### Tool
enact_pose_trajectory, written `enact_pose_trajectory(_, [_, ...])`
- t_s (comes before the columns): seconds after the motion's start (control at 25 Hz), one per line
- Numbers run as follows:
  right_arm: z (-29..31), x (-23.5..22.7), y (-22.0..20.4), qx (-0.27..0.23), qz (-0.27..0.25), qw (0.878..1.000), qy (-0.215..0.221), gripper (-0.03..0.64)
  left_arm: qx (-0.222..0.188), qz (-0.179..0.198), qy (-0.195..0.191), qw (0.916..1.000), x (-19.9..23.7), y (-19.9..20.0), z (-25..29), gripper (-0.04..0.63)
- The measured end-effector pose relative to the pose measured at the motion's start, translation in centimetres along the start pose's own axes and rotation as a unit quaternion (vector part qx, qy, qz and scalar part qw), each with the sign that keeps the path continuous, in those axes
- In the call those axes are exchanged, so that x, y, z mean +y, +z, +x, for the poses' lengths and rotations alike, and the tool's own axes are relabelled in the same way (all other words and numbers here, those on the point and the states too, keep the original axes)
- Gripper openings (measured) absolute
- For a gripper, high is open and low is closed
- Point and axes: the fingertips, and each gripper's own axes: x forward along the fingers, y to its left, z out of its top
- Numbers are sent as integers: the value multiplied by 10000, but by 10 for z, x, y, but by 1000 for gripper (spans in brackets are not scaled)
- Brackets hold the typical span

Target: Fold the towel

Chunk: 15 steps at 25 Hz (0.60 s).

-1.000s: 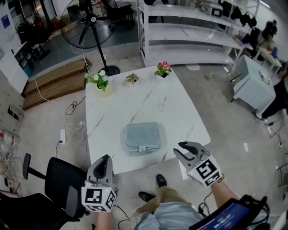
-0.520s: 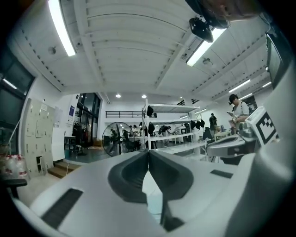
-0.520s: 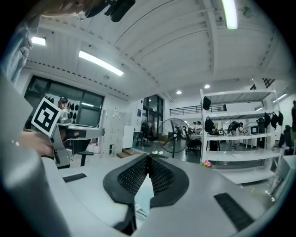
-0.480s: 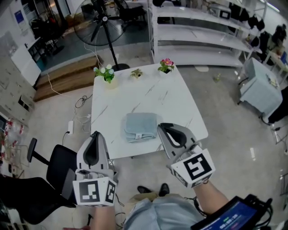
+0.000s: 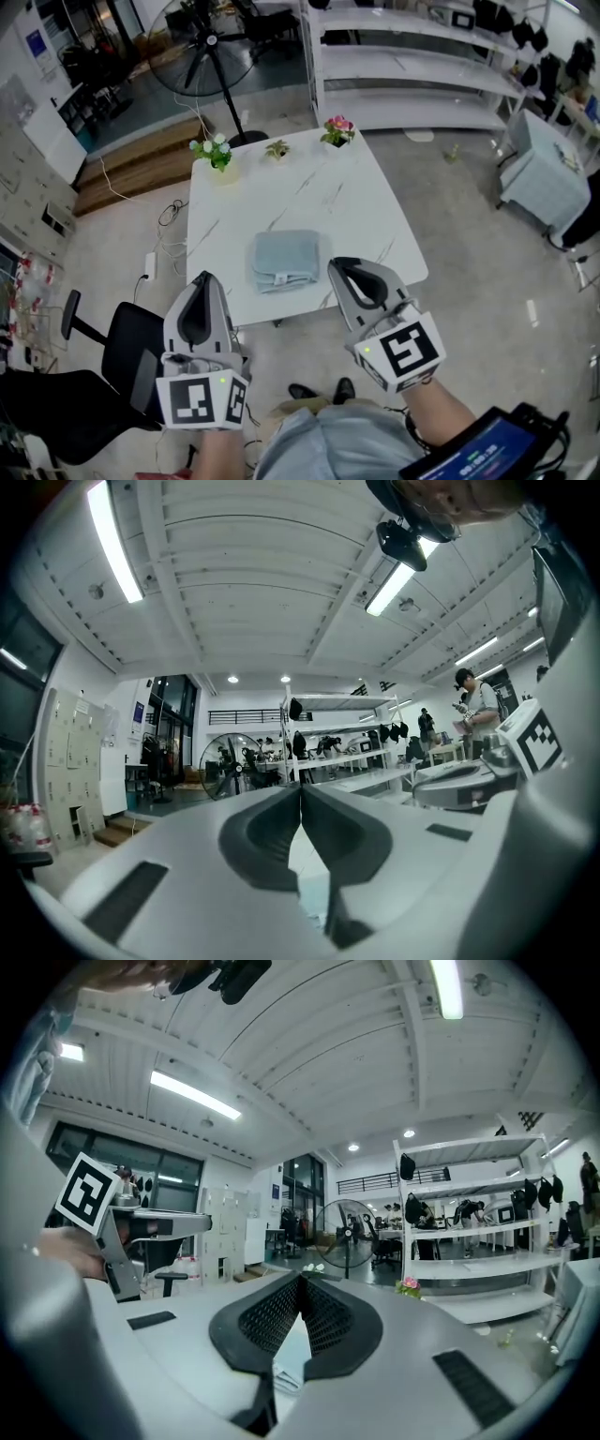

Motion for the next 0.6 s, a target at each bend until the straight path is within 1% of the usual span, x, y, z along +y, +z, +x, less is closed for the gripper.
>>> enact_pose_trajectory(0.12, [-5, -5, 1, -3, -86, 9999, -95, 15, 9, 15, -55, 10000, -7, 1, 1, 8])
enact_pose_trajectory(0.24, [-7, -7, 0, -9, -38, 9999, -133, 15, 58, 8, -90, 9999, -10, -2, 0, 8])
enact_pose_trajectory(0.6, [-16, -11, 2, -50, 8, 9999, -143, 15, 87, 21, -179, 9998, -23, -1, -3, 8])
